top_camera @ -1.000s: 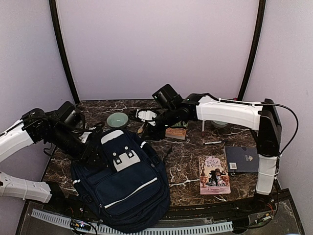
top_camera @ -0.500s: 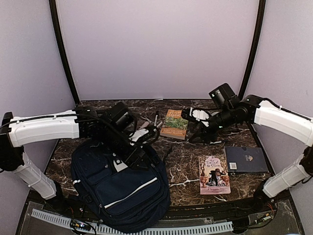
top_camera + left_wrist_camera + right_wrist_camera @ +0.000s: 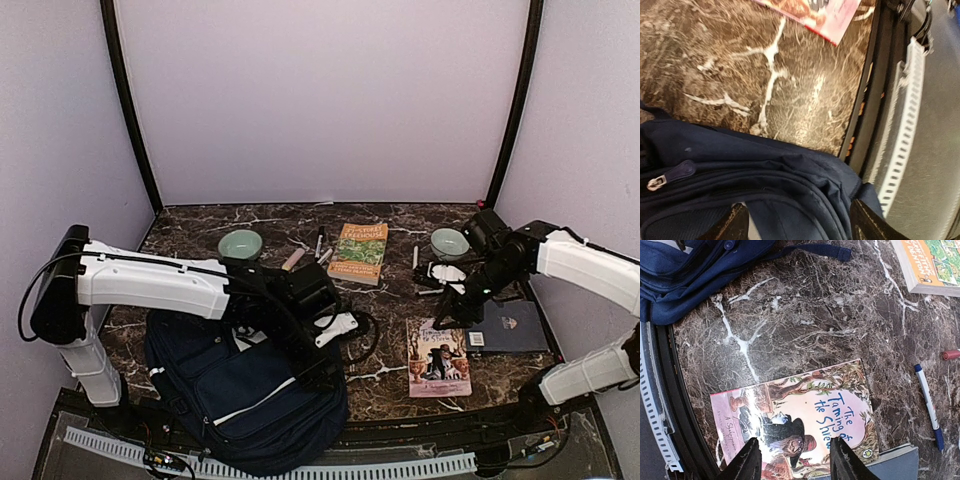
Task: Pack the student bag
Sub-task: Adjust the student bag at the center of the board, then move the book to the center of the board.
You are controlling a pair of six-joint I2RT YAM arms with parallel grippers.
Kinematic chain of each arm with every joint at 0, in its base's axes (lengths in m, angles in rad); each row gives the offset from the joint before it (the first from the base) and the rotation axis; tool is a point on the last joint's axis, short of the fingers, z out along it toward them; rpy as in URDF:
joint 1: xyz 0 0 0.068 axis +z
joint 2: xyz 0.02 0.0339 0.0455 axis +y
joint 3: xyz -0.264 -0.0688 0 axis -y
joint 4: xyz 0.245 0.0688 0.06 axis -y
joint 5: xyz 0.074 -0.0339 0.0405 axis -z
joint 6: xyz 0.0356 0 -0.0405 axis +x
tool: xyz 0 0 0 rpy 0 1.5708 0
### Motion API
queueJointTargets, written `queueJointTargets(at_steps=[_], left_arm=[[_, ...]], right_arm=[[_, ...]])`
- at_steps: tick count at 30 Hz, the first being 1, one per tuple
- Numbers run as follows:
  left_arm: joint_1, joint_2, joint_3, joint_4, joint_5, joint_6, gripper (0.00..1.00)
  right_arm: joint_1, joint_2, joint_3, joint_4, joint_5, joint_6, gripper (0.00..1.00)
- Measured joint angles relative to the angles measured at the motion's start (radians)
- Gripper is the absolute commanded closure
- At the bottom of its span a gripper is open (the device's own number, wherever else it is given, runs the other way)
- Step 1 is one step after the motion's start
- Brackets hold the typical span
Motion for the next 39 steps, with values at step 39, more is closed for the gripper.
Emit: queueJointTargets(at_steps=[39], left_arm=[[0.024, 0.361, 0.465, 0.057, -0.256, -0.123, 0.23]], right_arm=[[-0.006, -0.132, -0.106, -0.061, 0.207, -0.071, 0.60]])
